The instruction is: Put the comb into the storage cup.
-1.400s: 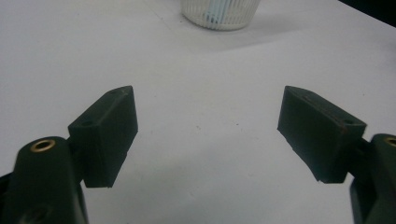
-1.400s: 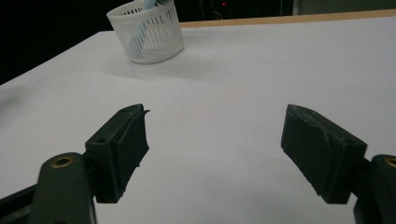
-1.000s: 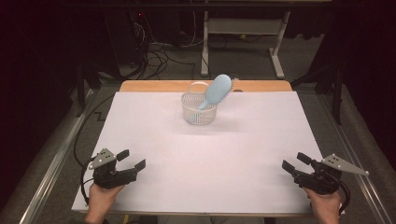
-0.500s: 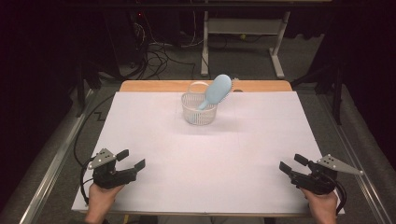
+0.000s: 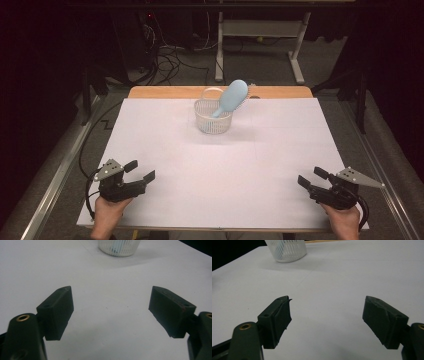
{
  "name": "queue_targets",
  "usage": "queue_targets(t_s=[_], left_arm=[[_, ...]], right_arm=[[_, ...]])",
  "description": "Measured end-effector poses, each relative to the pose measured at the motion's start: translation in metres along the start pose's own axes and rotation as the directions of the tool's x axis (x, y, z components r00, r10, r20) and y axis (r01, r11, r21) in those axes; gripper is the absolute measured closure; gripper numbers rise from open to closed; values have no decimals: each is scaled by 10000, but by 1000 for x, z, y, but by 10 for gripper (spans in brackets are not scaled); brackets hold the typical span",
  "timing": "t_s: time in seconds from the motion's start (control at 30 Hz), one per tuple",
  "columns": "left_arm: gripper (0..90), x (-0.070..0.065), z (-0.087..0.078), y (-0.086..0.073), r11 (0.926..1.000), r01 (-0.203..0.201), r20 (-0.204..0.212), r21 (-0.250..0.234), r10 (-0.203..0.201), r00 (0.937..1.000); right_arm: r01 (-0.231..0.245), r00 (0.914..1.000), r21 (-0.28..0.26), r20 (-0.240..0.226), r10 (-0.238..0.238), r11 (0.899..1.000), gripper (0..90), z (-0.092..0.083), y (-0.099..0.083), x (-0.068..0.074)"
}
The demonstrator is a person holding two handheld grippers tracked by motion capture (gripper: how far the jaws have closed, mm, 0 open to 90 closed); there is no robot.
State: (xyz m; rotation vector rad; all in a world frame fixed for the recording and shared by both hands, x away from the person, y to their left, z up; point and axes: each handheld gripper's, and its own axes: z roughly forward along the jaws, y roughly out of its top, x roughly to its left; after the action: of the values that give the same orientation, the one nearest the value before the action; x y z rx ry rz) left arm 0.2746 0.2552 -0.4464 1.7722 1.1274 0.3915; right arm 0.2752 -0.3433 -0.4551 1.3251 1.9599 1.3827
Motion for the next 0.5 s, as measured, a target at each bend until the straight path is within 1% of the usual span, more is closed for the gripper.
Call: queue_targets(t_s=[0.1, 0.2, 0.5], left_arm=[[194, 0, 0, 0, 10000, 3, 16, 22, -3, 10000], [194, 0, 1, 0, 10000, -16, 33, 46, 16, 10000], [194, 0, 0, 0, 10000, -6, 75, 29, 5, 10000]], right_arm=[[17, 10000, 23, 33, -18, 10000, 229, -1, -1, 0], [-89, 10000, 5, 45, 89, 10000, 228, -2, -3, 0], [-168, 9998, -10, 110, 168, 9999, 224, -4, -4, -2]])
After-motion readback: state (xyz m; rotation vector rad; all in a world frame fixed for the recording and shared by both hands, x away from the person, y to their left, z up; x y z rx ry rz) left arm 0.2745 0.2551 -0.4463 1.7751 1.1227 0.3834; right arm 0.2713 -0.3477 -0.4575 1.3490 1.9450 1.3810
